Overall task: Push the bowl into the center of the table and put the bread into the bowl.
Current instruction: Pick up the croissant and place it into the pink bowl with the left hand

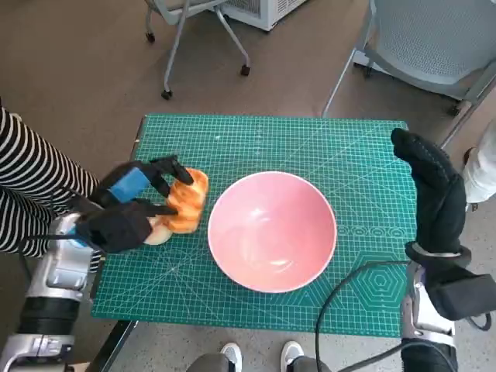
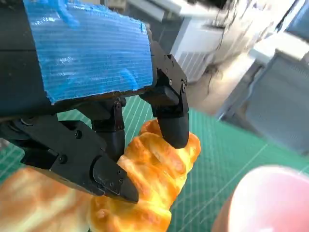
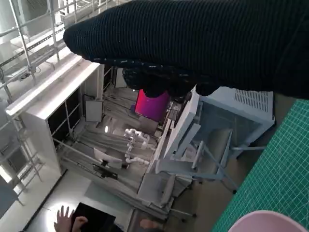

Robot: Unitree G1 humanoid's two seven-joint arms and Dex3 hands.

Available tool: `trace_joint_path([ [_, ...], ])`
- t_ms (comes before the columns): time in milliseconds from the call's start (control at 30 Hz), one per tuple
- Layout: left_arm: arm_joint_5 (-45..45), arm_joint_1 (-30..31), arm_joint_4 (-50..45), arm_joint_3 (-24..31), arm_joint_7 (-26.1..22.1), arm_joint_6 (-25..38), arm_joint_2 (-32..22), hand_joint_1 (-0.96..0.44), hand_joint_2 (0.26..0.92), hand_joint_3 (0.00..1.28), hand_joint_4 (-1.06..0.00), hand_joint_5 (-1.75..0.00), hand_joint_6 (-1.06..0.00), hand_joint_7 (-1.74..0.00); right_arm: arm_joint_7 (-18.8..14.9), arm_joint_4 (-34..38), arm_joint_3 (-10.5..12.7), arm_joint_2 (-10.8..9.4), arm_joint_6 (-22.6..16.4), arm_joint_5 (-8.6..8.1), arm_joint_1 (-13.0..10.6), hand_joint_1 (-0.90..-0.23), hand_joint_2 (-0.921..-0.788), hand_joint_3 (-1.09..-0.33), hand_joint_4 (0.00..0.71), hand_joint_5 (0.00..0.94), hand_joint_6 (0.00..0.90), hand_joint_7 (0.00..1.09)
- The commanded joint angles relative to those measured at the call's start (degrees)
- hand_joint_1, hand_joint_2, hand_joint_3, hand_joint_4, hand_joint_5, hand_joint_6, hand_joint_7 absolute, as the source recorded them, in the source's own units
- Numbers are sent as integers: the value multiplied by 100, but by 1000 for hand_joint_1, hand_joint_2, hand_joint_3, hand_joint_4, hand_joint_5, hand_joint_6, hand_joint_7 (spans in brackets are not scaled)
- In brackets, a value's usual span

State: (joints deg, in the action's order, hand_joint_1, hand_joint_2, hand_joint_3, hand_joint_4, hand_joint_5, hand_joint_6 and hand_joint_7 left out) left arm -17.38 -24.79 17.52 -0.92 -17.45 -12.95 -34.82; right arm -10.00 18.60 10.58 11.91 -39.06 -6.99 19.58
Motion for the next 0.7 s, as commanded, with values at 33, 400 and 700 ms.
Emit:
trace_joint_path([
  [33, 145, 52, -403, 226, 82, 49, -88, 3, 898, 5, -866, -963, -686, -1113, 4, 85, 3, -40, 43, -38, -124, -692, -921, -795, 143, 0, 87, 456],
  [400, 469, 108, -1092, 585, 61, -11, -67, 3, 887, 0, -903, -921, -711, -1088, -9, 121, -1, -45, 49, -40, -105, -686, -921, -796, 143, 0, 88, 455],
  [700, 757, 33, -1606, 606, -141, -149, -56, 3, 868, 5, -926, -966, -769, -952, -21, 124, -2, -31, 66, -42, -99, -692, -921, -795, 143, 0, 87, 453],
])
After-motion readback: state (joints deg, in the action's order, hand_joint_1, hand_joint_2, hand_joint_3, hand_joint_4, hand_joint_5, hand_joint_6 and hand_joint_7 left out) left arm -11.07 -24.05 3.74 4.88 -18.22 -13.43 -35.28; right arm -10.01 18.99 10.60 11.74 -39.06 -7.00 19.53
